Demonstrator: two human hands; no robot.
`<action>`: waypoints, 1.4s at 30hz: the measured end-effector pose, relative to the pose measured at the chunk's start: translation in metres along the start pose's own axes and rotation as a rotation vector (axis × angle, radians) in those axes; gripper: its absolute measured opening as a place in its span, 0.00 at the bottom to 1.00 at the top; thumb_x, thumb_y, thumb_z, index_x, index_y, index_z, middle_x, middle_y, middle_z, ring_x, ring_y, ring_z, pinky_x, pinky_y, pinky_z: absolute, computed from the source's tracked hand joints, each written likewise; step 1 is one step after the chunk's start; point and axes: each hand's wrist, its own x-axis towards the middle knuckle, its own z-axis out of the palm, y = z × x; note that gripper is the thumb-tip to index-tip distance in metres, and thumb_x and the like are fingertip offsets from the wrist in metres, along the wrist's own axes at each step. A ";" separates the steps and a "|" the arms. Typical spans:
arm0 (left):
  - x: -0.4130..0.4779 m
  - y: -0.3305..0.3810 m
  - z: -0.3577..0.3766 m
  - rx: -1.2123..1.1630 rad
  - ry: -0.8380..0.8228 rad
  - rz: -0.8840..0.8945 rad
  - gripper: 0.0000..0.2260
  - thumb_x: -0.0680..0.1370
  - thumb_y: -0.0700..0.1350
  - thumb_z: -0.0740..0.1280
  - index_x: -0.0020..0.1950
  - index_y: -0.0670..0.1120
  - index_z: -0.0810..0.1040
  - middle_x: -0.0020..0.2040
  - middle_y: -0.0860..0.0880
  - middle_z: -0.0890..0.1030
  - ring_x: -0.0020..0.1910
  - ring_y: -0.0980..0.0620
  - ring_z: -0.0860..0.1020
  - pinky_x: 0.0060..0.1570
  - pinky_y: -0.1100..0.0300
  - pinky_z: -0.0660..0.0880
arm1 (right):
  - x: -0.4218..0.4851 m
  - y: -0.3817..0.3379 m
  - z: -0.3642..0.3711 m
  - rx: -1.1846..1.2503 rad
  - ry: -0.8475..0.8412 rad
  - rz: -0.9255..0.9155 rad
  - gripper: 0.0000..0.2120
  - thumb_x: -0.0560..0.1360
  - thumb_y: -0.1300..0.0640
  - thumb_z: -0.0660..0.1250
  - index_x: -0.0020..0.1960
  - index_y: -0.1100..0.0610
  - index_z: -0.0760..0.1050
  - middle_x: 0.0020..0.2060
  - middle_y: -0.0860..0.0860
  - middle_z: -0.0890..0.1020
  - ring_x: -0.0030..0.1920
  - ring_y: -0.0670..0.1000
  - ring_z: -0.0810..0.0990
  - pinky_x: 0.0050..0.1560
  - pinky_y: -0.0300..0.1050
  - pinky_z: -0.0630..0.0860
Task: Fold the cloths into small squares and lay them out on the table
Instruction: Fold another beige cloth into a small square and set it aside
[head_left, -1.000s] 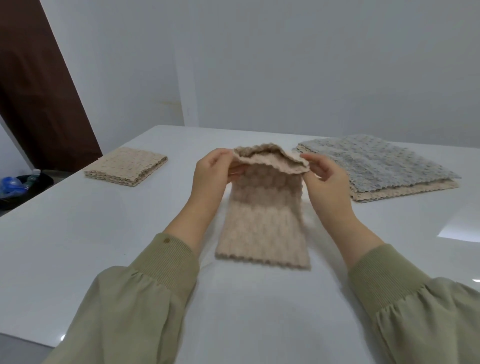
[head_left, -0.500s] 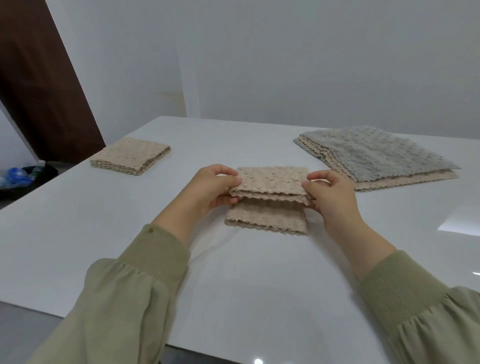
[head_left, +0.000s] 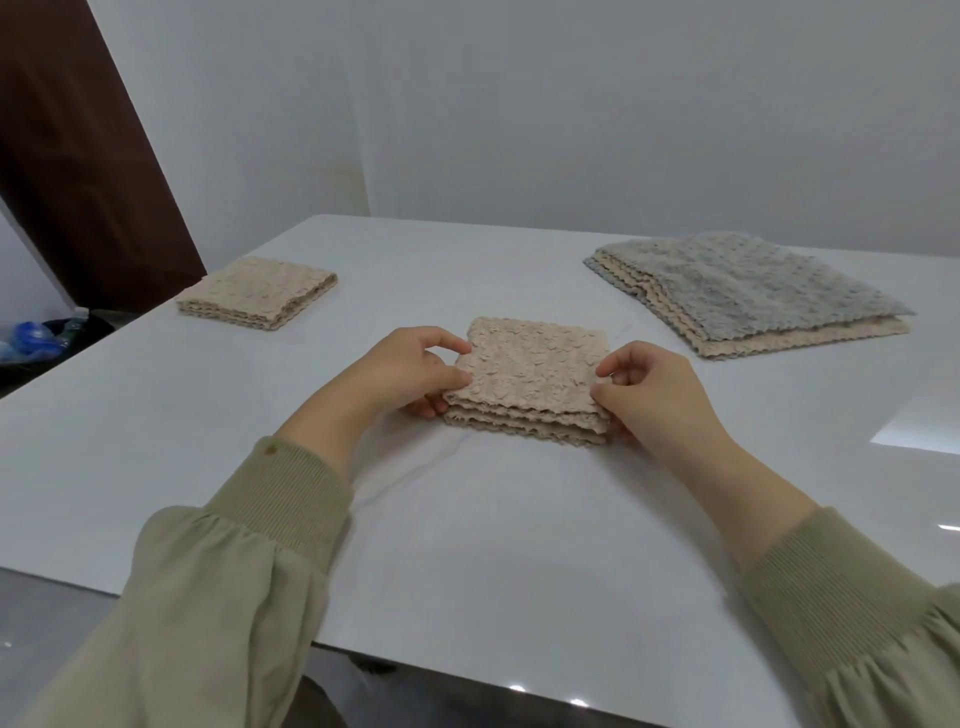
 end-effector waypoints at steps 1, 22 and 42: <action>0.000 0.000 -0.001 0.009 -0.002 0.004 0.12 0.74 0.39 0.70 0.56 0.49 0.77 0.29 0.52 0.75 0.28 0.53 0.77 0.30 0.61 0.75 | 0.001 0.001 0.000 -0.013 0.004 -0.015 0.09 0.69 0.67 0.66 0.38 0.54 0.73 0.28 0.53 0.75 0.28 0.52 0.73 0.31 0.43 0.69; 0.000 0.002 0.003 0.419 0.190 0.212 0.08 0.73 0.48 0.70 0.52 0.52 0.79 0.41 0.52 0.77 0.41 0.55 0.74 0.42 0.63 0.68 | 0.001 0.004 0.005 -0.324 -0.036 -0.157 0.07 0.71 0.64 0.65 0.40 0.53 0.75 0.32 0.45 0.75 0.34 0.42 0.72 0.32 0.30 0.65; 0.026 -0.011 0.043 0.753 -0.133 0.436 0.23 0.82 0.53 0.52 0.77 0.54 0.53 0.78 0.54 0.49 0.76 0.54 0.43 0.74 0.47 0.46 | -0.007 -0.015 -0.012 -0.743 -0.219 -0.477 0.03 0.71 0.56 0.70 0.44 0.54 0.78 0.43 0.49 0.74 0.51 0.53 0.70 0.52 0.47 0.68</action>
